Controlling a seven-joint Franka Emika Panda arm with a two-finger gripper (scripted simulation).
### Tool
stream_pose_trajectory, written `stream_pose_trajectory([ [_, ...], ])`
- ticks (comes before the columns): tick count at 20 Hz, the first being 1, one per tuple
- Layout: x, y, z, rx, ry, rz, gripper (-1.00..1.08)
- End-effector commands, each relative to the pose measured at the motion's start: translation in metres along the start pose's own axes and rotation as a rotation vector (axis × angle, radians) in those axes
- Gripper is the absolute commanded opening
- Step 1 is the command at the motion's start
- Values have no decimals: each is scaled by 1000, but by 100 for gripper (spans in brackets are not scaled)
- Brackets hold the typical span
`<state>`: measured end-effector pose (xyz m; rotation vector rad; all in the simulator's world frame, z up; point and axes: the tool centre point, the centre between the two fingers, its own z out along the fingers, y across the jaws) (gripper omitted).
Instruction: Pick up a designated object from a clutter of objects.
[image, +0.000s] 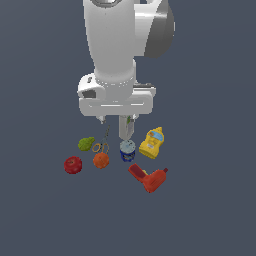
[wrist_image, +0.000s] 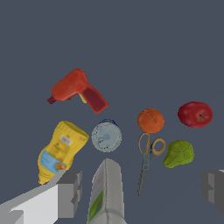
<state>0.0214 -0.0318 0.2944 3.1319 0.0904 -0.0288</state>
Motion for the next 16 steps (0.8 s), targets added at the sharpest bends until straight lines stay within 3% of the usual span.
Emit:
stream_pose_trajectory([
  [1, 7, 12, 10, 2, 1, -25, 100],
  [16, 41, 115, 99, 10, 12, -229, 100],
])
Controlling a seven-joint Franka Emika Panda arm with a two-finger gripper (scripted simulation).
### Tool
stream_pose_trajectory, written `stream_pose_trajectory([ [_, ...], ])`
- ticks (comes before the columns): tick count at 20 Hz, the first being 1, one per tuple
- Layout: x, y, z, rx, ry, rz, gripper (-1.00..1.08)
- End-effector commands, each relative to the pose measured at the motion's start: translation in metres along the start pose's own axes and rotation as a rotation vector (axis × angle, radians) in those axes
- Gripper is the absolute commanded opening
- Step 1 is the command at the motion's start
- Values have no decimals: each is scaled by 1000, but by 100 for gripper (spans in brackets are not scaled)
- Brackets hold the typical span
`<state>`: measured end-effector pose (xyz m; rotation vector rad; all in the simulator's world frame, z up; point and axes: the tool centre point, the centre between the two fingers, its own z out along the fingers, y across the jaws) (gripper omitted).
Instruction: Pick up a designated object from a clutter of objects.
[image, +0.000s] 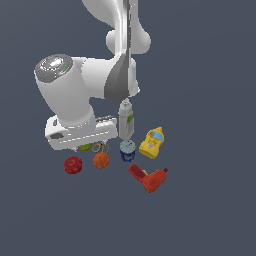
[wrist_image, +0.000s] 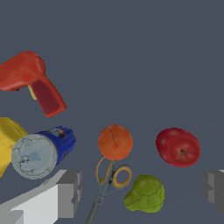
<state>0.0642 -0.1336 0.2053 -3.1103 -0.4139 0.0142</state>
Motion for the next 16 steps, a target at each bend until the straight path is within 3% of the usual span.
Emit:
stream_pose_trajectory([
  [1, -1, 19, 17, 0, 2, -36, 100],
  [9, -11, 73, 68, -2, 6, -139, 100],
  [16, -20, 102, 97, -5, 8, -196, 100],
])
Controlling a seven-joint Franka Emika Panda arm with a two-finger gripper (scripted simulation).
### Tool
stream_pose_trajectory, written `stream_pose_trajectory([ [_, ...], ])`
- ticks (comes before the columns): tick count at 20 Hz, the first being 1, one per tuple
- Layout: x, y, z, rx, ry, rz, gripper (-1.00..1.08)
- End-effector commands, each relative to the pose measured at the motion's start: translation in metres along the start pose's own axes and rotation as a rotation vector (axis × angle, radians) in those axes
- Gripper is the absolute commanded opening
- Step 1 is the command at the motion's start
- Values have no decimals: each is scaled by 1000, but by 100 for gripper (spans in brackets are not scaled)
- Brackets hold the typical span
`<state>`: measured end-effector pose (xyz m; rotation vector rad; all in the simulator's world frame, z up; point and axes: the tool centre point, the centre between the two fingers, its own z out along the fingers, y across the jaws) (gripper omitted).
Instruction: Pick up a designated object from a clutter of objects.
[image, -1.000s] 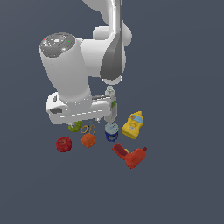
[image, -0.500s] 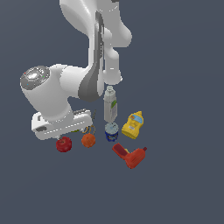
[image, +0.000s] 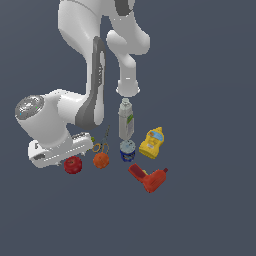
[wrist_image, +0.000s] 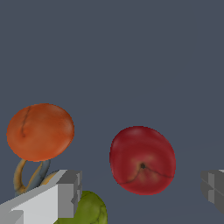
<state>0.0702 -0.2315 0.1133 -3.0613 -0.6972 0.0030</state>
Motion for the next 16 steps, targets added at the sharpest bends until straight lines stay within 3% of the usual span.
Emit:
stream_pose_trajectory([
  [1, -4, 7, 8, -1, 1, -18, 100],
  [16, -10, 14, 35, -2, 1, -32, 100],
])
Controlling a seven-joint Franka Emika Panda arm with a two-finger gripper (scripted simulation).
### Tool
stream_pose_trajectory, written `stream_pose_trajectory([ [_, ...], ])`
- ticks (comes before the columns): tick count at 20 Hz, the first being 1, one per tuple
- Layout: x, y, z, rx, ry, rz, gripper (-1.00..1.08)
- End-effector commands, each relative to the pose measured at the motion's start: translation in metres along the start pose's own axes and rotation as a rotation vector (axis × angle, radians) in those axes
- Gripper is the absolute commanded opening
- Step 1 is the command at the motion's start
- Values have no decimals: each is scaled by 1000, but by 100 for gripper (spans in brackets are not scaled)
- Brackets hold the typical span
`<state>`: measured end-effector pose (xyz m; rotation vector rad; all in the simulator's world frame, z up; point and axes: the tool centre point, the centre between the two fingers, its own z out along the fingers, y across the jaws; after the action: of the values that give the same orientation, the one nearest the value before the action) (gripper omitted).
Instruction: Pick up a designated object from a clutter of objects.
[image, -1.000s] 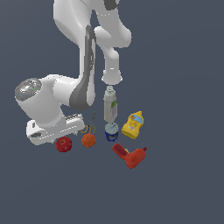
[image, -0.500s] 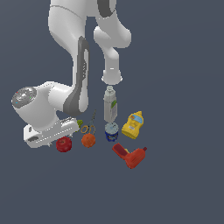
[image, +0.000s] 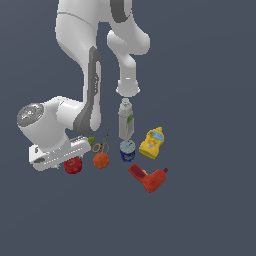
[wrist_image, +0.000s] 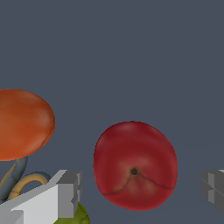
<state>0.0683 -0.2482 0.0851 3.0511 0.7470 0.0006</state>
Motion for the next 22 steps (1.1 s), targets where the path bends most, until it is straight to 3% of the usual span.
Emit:
stream_pose_trajectory([
  [1, -1, -1, 12, 1, -1, -1, 100],
  [11, 0, 0, 39, 0, 0, -3, 100],
  [12, 0, 0, 39, 0, 0, -3, -100],
  [22, -1, 1, 39, 1, -1, -2, -100],
])
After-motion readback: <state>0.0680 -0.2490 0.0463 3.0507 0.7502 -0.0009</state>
